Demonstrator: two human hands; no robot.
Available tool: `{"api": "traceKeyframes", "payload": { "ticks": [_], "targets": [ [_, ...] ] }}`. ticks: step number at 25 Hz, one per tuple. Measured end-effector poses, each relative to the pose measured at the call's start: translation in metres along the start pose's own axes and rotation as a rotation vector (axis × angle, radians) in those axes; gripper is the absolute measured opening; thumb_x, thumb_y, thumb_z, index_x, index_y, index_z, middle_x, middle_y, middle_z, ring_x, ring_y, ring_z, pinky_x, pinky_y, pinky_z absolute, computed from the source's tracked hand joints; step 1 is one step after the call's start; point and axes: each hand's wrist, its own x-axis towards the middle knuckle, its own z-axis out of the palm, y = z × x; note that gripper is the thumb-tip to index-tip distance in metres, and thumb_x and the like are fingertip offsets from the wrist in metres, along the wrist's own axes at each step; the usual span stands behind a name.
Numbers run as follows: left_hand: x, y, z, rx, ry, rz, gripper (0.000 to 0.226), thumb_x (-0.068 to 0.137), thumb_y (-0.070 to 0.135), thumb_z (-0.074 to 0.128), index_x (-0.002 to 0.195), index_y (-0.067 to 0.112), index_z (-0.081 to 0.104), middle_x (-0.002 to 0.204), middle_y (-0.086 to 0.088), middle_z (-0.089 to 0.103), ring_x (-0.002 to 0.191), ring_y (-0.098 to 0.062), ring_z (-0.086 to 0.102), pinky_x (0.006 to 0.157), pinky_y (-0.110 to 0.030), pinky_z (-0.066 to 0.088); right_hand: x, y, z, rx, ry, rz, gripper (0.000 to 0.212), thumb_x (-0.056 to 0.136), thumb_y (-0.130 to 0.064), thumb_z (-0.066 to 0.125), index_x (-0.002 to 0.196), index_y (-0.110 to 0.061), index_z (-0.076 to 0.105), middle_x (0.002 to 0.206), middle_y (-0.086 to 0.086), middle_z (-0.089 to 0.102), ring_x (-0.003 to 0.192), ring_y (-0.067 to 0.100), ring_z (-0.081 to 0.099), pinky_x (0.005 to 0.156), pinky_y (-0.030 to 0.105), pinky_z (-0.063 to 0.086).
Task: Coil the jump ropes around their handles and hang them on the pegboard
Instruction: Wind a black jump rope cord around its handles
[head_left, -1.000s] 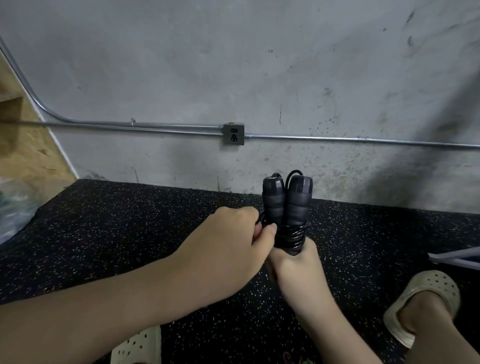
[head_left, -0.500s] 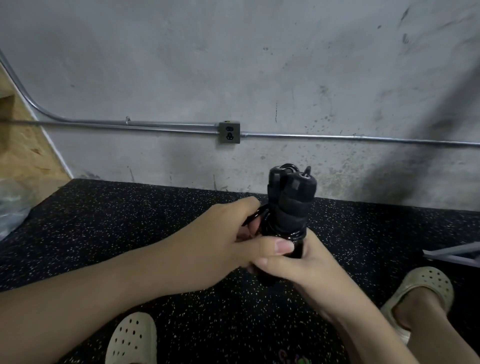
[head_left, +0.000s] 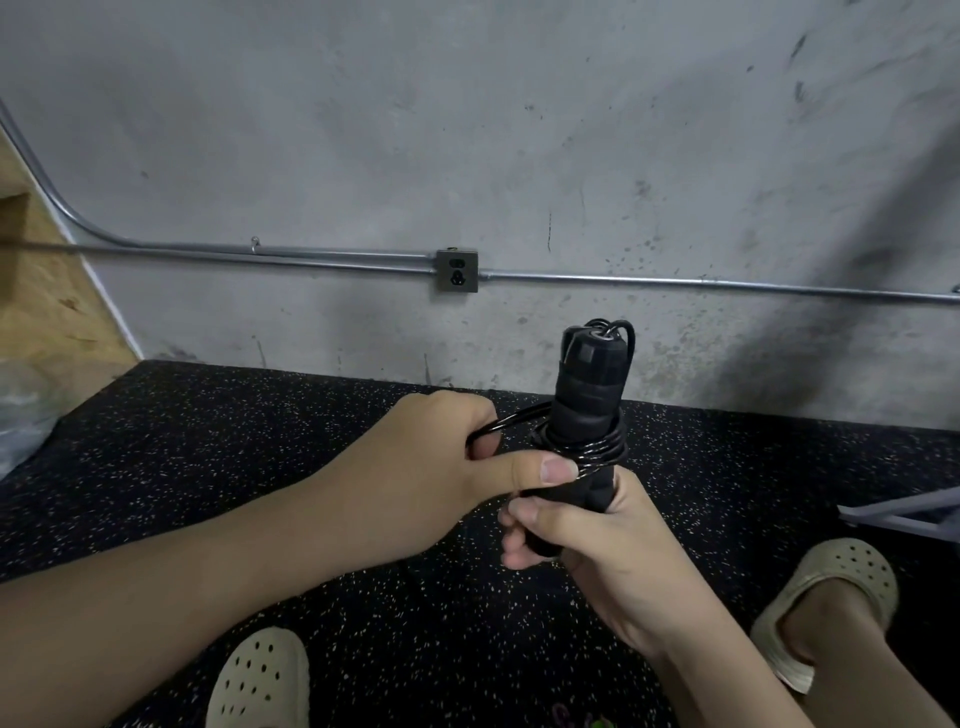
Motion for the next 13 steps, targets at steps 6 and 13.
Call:
{"api": "traceKeyframes", "payload": {
  "ticks": [6,13],
  "targets": [
    [-0.003,0.008,0.011,0.005,0.042,0.061,0.051,0.084,0.068,0.053,0.065,0.023,0.043,0.052,0.015,0.047,0.049,-0.006,0.039,0.053,-0.018,0.036,0.004,0.002,-0.003,-0.048,0.082,-0.095,0.022,0.07,-0.017,0.078,0.09,-0.006,0.077,0.073,0.011,0.063,0.064,0.021,0.057,0.059,0.032,0.052],
    [-0.011,0.017,0.019,0.162,0.074,0.004,0.045,0.083,0.072,0.057,0.081,0.028,0.053,0.057,0.011,0.053,0.052,-0.002,0.049,0.051,-0.016,0.032,0.005,0.005,0.004,-0.176,0.223,-0.18,0.015,0.079,0.007,0.074,0.084,-0.007,0.077,0.081,0.01,0.077,0.073,0.018,0.071,0.068,0.027,0.056]
  ]
}}
